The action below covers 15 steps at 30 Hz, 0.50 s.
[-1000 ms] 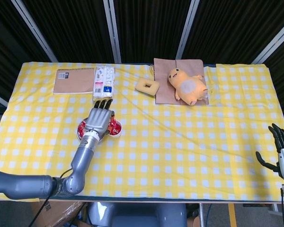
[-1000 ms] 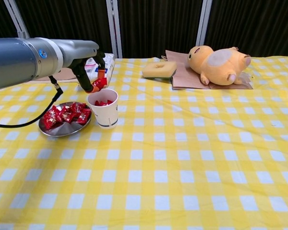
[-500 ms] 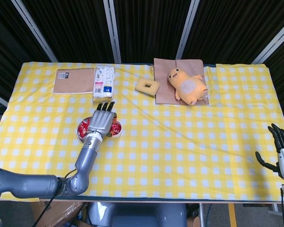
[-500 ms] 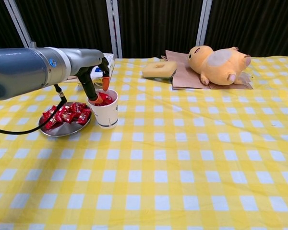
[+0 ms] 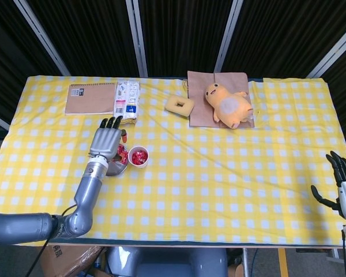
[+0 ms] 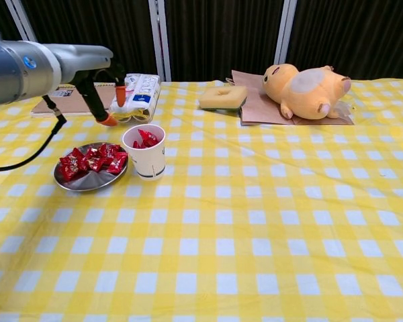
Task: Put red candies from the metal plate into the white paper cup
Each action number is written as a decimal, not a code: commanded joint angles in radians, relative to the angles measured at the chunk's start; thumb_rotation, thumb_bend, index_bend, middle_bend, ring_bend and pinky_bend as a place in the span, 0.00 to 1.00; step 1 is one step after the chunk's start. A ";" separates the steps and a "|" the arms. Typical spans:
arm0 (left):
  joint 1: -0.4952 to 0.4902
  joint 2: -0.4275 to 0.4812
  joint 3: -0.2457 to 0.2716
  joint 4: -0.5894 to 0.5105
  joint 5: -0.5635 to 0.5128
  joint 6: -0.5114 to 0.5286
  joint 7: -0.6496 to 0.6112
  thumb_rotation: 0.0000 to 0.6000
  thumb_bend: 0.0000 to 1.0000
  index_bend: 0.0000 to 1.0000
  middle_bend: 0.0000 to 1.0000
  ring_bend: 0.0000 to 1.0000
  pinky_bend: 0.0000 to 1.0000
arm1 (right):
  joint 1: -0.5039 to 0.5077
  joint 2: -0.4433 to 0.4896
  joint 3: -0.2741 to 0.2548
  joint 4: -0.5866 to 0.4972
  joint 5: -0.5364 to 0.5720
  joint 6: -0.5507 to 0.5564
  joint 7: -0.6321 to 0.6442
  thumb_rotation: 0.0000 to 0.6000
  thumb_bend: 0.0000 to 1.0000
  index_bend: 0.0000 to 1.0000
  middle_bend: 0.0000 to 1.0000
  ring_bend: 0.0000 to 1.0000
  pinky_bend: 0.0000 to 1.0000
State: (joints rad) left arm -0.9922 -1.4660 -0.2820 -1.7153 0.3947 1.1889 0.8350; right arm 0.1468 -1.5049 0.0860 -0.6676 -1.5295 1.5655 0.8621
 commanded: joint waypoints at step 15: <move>0.061 -0.028 0.117 0.129 -0.058 -0.020 0.021 1.00 0.24 0.41 0.00 0.00 0.02 | 0.000 -0.001 0.000 0.000 0.002 -0.006 -0.004 1.00 0.41 0.00 0.00 0.00 0.00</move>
State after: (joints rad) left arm -0.9292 -1.4825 -0.1692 -1.6004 0.3528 1.1661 0.8412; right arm 0.1471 -1.5056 0.0862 -0.6674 -1.5271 1.5596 0.8585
